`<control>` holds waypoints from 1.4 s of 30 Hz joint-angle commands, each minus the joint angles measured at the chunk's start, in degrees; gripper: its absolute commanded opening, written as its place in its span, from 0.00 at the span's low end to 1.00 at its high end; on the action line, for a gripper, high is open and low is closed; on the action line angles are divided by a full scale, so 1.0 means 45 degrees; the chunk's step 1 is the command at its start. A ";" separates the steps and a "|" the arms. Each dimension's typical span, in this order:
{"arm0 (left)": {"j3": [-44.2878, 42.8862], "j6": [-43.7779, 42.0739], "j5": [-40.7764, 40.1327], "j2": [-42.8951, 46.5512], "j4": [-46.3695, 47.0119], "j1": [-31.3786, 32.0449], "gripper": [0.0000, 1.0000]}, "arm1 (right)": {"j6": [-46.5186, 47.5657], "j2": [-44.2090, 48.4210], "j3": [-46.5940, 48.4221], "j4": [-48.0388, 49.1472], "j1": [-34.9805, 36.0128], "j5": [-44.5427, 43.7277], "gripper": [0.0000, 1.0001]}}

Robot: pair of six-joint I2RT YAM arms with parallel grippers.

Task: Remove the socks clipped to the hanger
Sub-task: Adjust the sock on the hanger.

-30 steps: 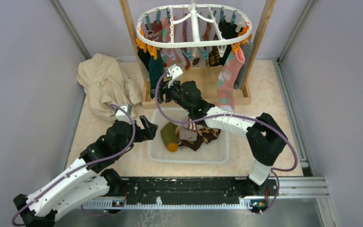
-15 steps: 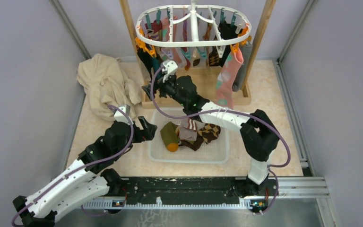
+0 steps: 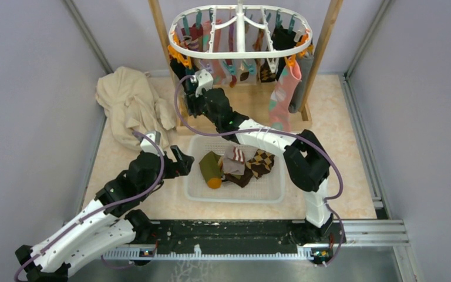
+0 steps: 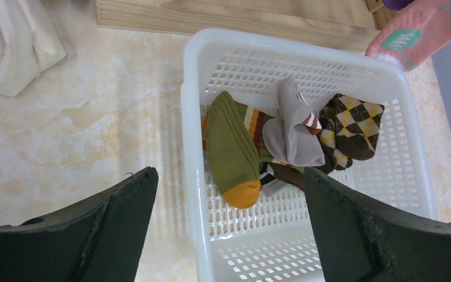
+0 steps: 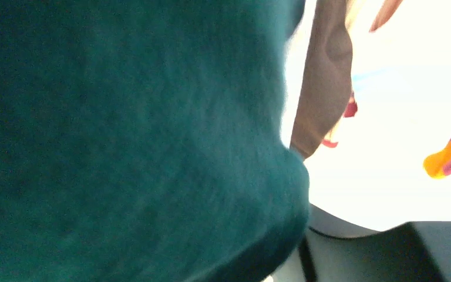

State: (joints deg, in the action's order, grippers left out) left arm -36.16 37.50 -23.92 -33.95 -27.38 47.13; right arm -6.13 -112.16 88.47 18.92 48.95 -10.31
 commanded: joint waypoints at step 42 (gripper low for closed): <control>-0.1281 -0.0475 0.0714 -0.1613 0.1410 -0.0025 0.99 | -0.2966 0.7924 -0.6684 -0.1115 -0.7779 0.1710 0.00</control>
State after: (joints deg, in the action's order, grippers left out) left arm -39.68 35.77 -21.26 -41.67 -21.47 47.13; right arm -16.14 -75.88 55.90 14.04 18.87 -7.22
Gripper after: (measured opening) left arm 0.988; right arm 0.025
